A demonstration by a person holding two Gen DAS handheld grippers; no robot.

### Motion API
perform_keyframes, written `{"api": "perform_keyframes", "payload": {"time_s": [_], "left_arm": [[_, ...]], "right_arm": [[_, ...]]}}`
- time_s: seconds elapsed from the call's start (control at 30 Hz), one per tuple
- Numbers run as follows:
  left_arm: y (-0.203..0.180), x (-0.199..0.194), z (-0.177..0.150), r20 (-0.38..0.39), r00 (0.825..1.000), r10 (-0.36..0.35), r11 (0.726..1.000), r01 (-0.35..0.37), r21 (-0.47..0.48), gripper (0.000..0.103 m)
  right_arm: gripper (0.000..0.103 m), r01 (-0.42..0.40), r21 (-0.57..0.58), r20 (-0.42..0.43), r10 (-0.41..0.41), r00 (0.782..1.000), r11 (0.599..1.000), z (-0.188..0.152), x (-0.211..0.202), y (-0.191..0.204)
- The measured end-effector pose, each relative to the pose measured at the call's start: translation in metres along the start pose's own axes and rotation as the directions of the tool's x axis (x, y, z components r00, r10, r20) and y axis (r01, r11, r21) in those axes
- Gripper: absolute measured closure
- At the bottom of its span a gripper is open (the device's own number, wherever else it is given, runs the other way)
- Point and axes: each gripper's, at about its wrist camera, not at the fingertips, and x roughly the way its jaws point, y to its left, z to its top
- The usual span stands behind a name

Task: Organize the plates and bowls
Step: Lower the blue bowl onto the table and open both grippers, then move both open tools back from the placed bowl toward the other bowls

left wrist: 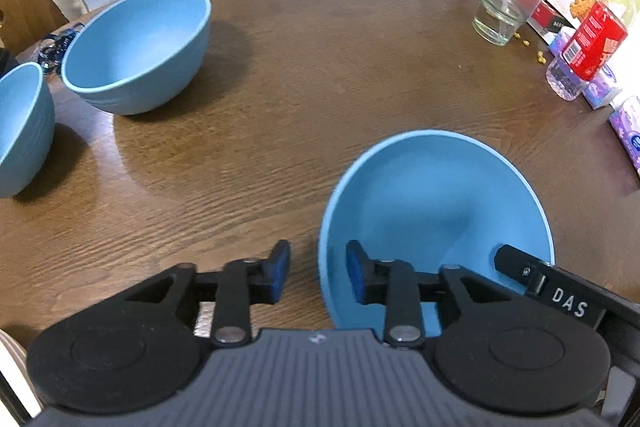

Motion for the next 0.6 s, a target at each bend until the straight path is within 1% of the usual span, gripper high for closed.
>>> {"api": "perform_keyframes", "payload": {"time_s": [0.07, 0.1, 0.17, 0.2, 0.27, 0.3, 0.37, 0.4, 0.43, 0.47, 0.53, 0.6], "left_arm": [[0.003, -0.004, 0.0, 0.014, 1.0, 0.007, 1.0, -0.007, -0.005, 0.052], [0.004, -0.006, 0.0, 0.021, 1.0, 0.012, 1.0, -0.012, -0.007, 0.048], [0.008, -0.011, 0.0, 0.037, 0.999, 0.022, 1.0, -0.022, -0.019, 0.026], [0.011, -0.014, -0.001, 0.045, 0.999, 0.029, 0.999, -0.027, -0.028, 0.023], [0.017, -0.019, 0.0, 0.058, 0.997, 0.04, 0.998, -0.038, -0.046, 0.019], [0.02, -0.021, 0.0, 0.062, 0.997, 0.041, 0.998, -0.037, -0.055, 0.017], [0.026, -0.026, -0.001, 0.075, 0.996, 0.041, 0.997, -0.036, -0.073, 0.003], [0.028, -0.03, -0.002, 0.088, 0.995, 0.045, 0.996, -0.038, -0.082, 0.001], [0.032, -0.035, -0.003, 0.102, 0.994, 0.048, 0.995, -0.038, -0.09, 0.0], [0.034, -0.038, -0.004, 0.109, 0.993, 0.047, 0.995, -0.037, -0.096, 0.0], [0.038, -0.044, -0.005, 0.117, 0.992, 0.048, 0.994, -0.035, -0.107, 0.0], [0.044, -0.05, -0.008, 0.123, 0.991, 0.051, 0.993, -0.037, -0.115, 0.0]], "right_arm": [[0.058, -0.001, 0.006, 0.009, 0.0, 1.0, 1.0, 0.0, -0.003, -0.001], [0.054, -0.001, 0.007, 0.014, 0.001, 1.0, 1.0, 0.0, -0.004, -0.001], [0.039, -0.002, 0.008, 0.024, 0.002, 1.0, 1.0, -0.001, -0.007, -0.001], [0.035, -0.004, 0.008, 0.027, 0.004, 1.0, 1.0, 0.0, -0.007, -0.002], [0.023, -0.009, 0.007, 0.033, 0.009, 0.999, 1.0, -0.001, -0.01, -0.001], [0.021, -0.012, 0.006, 0.035, 0.011, 0.999, 1.0, -0.001, -0.011, -0.002], [0.016, -0.017, 0.004, 0.041, 0.017, 0.999, 1.0, -0.001, -0.013, -0.001], [0.015, -0.019, 0.003, 0.042, 0.019, 0.999, 1.0, -0.002, -0.015, 0.0], [0.01, -0.023, 0.001, 0.045, 0.022, 0.999, 1.0, -0.002, -0.016, 0.001], [0.008, -0.024, -0.001, 0.047, 0.024, 0.999, 1.0, -0.003, -0.018, 0.001], [0.006, -0.028, -0.005, 0.051, 0.028, 0.998, 1.0, -0.005, -0.022, 0.003], [0.001, -0.038, -0.006, 0.054, 0.038, 0.998, 0.999, -0.006, -0.025, 0.004]]}}
